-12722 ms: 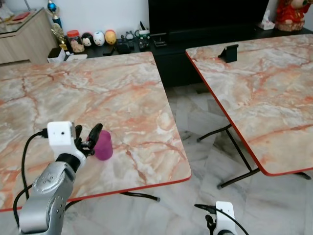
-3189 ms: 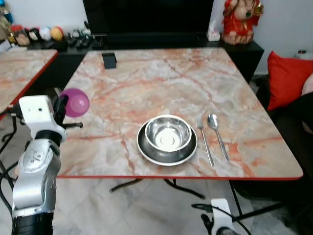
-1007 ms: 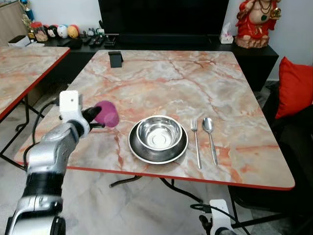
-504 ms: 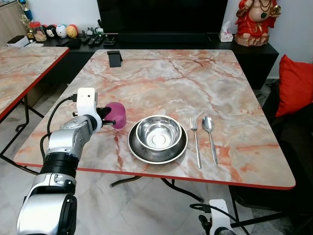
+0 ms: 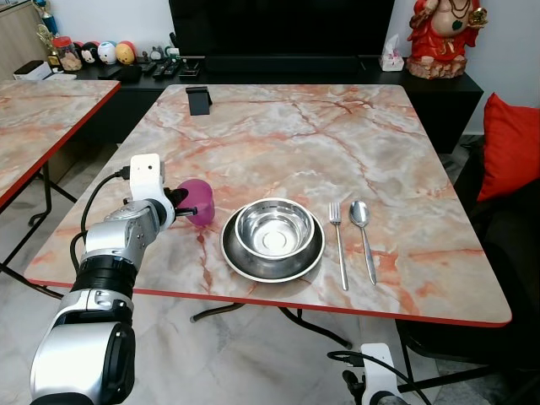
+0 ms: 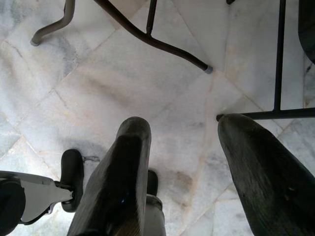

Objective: Setting the table

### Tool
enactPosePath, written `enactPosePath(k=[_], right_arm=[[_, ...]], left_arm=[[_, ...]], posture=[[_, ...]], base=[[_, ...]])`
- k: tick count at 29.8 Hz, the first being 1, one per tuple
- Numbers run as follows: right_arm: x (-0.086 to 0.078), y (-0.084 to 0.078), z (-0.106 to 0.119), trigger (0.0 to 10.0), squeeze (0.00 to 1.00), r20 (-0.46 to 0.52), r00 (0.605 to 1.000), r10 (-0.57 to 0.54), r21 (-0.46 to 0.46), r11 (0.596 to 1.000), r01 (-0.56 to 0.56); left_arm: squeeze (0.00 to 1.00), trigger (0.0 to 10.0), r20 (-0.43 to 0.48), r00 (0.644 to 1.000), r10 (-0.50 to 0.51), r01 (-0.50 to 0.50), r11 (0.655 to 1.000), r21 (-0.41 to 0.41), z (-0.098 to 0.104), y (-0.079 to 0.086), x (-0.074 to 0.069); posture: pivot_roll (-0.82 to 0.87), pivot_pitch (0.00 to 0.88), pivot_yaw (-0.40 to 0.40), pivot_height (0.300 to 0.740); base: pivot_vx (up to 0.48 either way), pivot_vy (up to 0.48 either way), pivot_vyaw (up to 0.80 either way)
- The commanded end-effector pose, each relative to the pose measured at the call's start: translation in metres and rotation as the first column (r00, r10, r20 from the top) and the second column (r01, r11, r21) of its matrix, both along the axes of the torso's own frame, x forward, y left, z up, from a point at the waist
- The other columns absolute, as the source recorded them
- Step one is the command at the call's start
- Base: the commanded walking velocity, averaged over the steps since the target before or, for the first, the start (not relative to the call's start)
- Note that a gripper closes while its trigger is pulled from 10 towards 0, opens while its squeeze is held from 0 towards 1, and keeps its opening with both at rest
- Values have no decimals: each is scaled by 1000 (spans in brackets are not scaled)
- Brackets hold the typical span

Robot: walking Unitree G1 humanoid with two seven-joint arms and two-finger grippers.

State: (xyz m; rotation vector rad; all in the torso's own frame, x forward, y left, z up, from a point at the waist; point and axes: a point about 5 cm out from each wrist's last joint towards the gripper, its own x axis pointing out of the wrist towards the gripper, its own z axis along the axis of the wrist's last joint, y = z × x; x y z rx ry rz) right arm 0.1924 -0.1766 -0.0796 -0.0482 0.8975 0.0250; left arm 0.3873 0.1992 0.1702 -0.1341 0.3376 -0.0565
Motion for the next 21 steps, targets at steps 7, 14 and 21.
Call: enactPosePath(k=[7,14,21], right_arm=[[0,1,0,10000,0,-7,1000,4,4,1000,-4],[0,1,0,10000,0,-9,1000,2,4,1000,-2],[0,1,0,10000,0,-10,1000,2,4,1000,-2]], left_arm=[[0,10000,-5,1000,-15,15,1000,-24,4,0,2],[0,10000,-8,999,-32,32,999,-28,4,-3,2],[0,10000,-27,998,-59,58,998,-26,0,-6,1]], posture=[[-56,0,35,740],[-57,0,35,740],[-57,0,34,740]], base=[[0,0,0],[0,0,0],[0,0,0]])
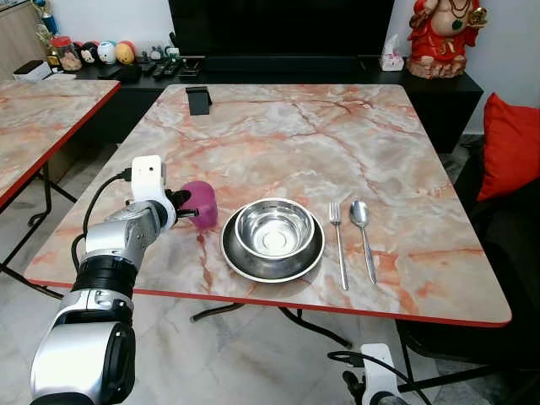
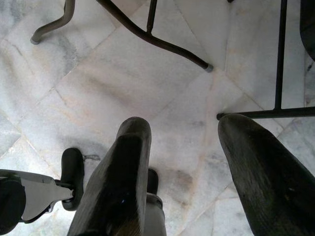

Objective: Setting the table

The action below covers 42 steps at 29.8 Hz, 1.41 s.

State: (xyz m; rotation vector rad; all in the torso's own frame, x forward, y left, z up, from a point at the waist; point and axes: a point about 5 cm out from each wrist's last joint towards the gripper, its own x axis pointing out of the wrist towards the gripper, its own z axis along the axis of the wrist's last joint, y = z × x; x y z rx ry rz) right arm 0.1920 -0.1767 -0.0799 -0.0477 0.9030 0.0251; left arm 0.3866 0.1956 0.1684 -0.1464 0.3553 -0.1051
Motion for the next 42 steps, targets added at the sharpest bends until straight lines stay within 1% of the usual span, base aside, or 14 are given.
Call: enactPosePath(k=[1,25,26,27,28,34,35,40,42], right_arm=[[1,1,0,10000,0,-4,1000,3,4,1000,-3],[0,1,0,10000,0,-5,1000,4,3,1000,-4],[0,1,0,10000,0,-5,1000,4,3,1000,-4],[0,1,0,10000,0,-5,1000,4,3,1000,-4],[0,1,0,10000,0,-5,1000,3,3,1000,-3],[0,1,0,10000,0,-4,1000,2,5,1000,-2],[0,1,0,10000,0,-4,1000,2,5,1000,-2],[-1,1,-1,10000,0,-5,1000,2,4,1000,-2],[-1,1,-1,10000,0,-5,1000,2,4,1000,-2]], left_arm=[[0,10000,-17,1000,-14,13,1000,-2,0,-3,1],[0,10000,-26,999,-27,27,1000,11,-2,-6,0],[98,10000,-24,999,-29,30,999,12,-1,-7,0],[98,10000,-23,999,-30,31,999,13,-1,-7,0],[145,10000,-22,999,-31,32,999,14,-1,-7,1],[149,10000,-16,999,-32,32,999,19,0,-7,1],[267,10000,-14,999,-32,32,999,20,1,-7,2],[275,10000,-13,999,-33,33,999,21,0,-8,1],[341,10000,-12,999,-33,33,999,21,0,-8,1]], posture=[[-57,0,34,740],[-57,0,30,740],[-57,0,30,740],[-58,0,31,740],[-58,0,31,740],[-60,0,32,740],[-60,0,32,740],[-63,0,34,740],[-62,0,33,740]], base=[[0,0,0],[0,0,0],[0,0,0],[0,0,0],[0,0,0],[0,0,0],[0,0,0],[0,0,0],[0,0,0]])
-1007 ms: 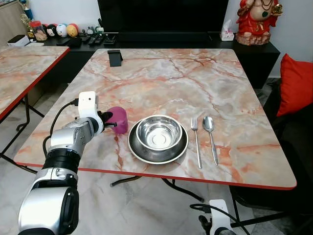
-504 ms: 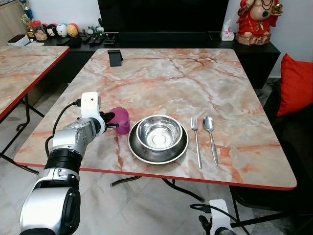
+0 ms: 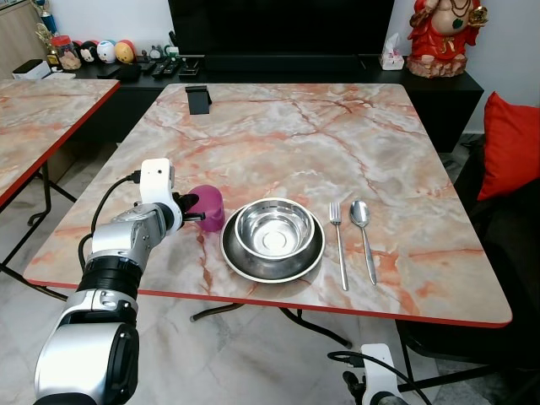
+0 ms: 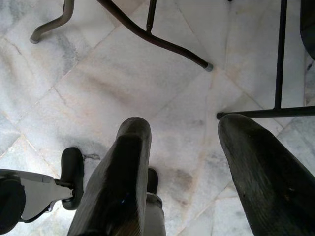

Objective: Setting the table

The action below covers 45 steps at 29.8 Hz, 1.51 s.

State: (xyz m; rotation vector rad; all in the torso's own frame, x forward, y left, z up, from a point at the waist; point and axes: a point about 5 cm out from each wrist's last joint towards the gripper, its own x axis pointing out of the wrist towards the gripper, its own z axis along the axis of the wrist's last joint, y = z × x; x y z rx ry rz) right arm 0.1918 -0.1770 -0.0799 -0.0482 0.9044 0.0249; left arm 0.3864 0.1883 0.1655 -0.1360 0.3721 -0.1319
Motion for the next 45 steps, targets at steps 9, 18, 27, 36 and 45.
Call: enactPosePath(k=[9,18,27,36,45], right_arm=[[-1,1,0,10000,0,-4,1000,3,6,1000,-3],[-1,1,-1,10000,0,-6,1000,4,6,1000,-4],[-1,1,-1,10000,0,-7,1000,6,6,1000,-6],[-1,1,-1,10000,0,-7,1000,6,5,1000,-6],[-1,0,-1,10000,0,-10,1000,10,4,1000,-10]], left_arm=[[525,10000,4,1000,0,0,1000,18,3,-1,1],[655,10000,7,1000,7,-8,1000,19,2,-1,1],[0,10000,57,998,35,-36,999,20,8,2,3],[267,10000,76,997,19,-20,1000,14,11,-1,4],[765,10000,24,999,35,-35,999,12,2,1,2]], posture=[[-62,0,30,740],[-61,0,28,740],[-59,0,27,740],[-60,0,28,740],[-58,0,24,740]], base=[[0,0,0],[0,0,0],[0,0,0],[0,0,0],[0,0,0]])
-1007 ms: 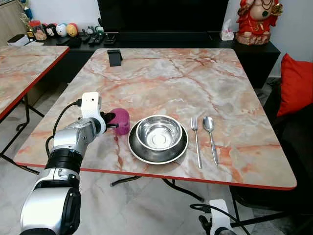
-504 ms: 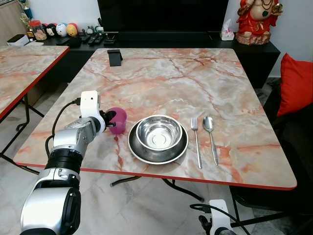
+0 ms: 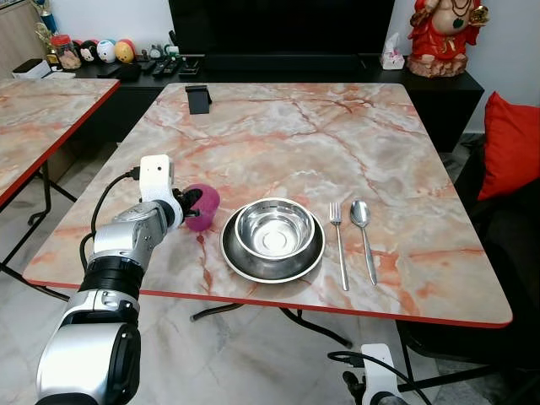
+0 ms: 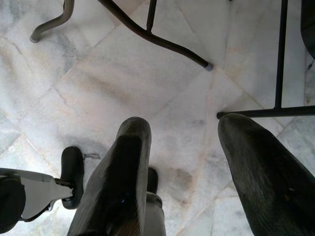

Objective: Setting the table

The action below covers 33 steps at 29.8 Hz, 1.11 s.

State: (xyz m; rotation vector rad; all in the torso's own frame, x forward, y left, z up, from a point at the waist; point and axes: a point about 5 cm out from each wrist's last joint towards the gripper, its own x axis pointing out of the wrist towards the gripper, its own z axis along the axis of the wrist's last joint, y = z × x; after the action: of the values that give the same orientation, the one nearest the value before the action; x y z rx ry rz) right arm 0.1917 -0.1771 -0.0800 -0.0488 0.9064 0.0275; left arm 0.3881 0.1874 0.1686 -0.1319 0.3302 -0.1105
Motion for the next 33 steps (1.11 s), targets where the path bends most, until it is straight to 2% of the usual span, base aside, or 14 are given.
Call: enactPosePath(k=[1,2,3,26,30,31,33], right_arm=[[-1,0,-1,10000,0,-8,1000,8,3,1000,-8],[-1,0,-1,10000,0,-8,1000,8,3,1000,-8],[-1,0,-1,10000,0,-9,1000,9,4,1000,-9],[-1,0,-1,10000,0,-13,1000,15,8,1000,-15],[-1,0,-1,10000,0,-14,1000,15,10,1000,-15],[-1,0,-1,10000,0,-14,1000,15,10,1000,-15],[-1,0,-1,10000,0,-14,1000,15,11,1000,-15]], left_arm=[[769,10000,-19,1000,14,-14,1000,5,-1,3,0],[769,10000,-19,1000,14,-14,1000,5,-1,3,0],[1000,10000,-21,1000,16,-16,1000,3,-1,3,0],[1000,10000,-46,999,-1,0,1000,-27,-8,-2,-2],[1000,10000,-16,1000,-9,8,999,-32,-4,-5,-1],[0,10000,4,1000,-4,4,1000,-17,-1,-4,-1],[0,10000,12,1000,0,0,1000,-11,1,-3,-1]], posture=[[-58,0,24,740],[-58,0,24,740],[-58,0,24,740],[-60,0,21,740],[-60,0,21,740],[-60,0,21,740],[-58,0,20,740]], base=[[0,0,0],[0,0,0],[0,0,0],[0,0,0],[0,0,0],[0,0,0],[0,0,0]])
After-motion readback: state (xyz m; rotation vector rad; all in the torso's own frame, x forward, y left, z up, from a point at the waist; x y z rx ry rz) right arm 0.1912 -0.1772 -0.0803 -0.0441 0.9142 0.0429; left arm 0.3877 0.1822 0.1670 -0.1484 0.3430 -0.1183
